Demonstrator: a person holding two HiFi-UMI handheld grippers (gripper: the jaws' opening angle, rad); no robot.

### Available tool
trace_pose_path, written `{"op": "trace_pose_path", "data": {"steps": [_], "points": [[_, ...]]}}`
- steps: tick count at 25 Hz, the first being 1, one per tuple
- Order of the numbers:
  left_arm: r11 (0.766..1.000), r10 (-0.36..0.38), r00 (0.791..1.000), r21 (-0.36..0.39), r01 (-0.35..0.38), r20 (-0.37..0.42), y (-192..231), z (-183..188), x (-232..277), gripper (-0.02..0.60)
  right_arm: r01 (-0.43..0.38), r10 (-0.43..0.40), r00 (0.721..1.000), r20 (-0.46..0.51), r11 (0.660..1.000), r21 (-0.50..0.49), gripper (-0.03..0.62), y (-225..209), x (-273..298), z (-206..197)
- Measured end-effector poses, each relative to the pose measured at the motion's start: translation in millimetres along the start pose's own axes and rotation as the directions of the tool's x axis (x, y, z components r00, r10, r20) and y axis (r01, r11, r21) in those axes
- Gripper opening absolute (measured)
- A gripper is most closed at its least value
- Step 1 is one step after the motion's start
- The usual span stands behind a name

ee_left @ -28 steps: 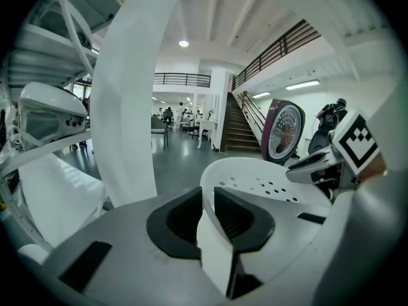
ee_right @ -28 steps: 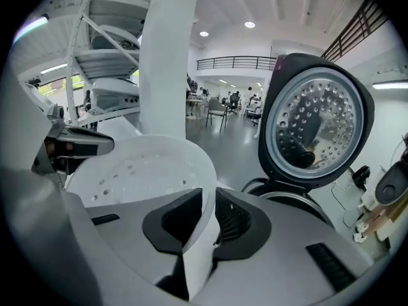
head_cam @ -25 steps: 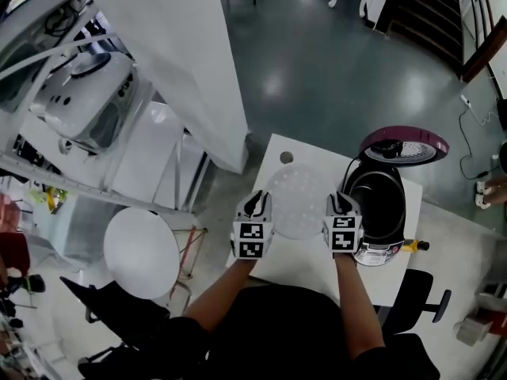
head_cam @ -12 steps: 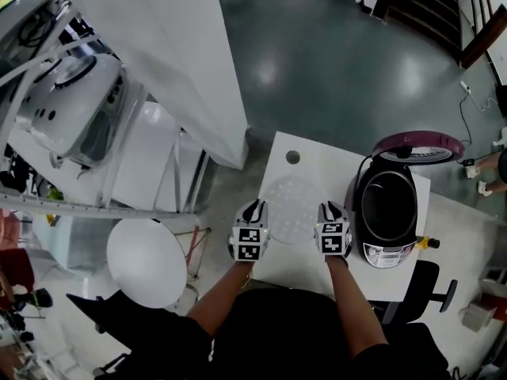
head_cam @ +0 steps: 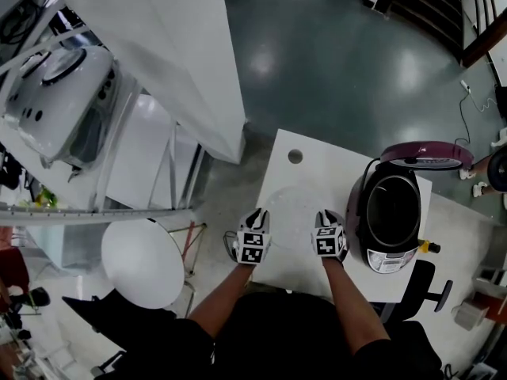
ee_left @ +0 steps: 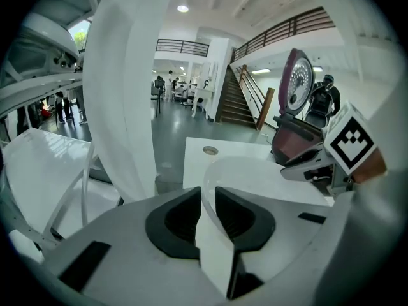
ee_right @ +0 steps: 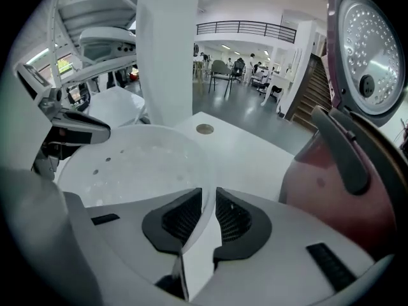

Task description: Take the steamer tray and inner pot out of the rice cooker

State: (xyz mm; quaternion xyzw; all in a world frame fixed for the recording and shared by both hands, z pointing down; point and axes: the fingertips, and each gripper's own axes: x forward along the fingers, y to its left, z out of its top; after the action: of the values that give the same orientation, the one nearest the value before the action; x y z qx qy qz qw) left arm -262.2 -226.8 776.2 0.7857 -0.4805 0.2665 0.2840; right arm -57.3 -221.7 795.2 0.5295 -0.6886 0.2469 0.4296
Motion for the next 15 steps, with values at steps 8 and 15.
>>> {"op": "trace_pose_path", "data": {"steps": [8,15], "points": [[0.998,-0.004,0.999,0.056,0.007,-0.051,4,-29,18,0.071,0.028,-0.029,0.999,-0.027,0.999,-0.044,0.063,6,17,-19],[1.0,-0.003,0.996,0.018,0.004,-0.085,5,-44,22,0.051,0.023,-0.026,0.999,-0.042,0.997,-0.077,0.064,7,20,-31]]}}
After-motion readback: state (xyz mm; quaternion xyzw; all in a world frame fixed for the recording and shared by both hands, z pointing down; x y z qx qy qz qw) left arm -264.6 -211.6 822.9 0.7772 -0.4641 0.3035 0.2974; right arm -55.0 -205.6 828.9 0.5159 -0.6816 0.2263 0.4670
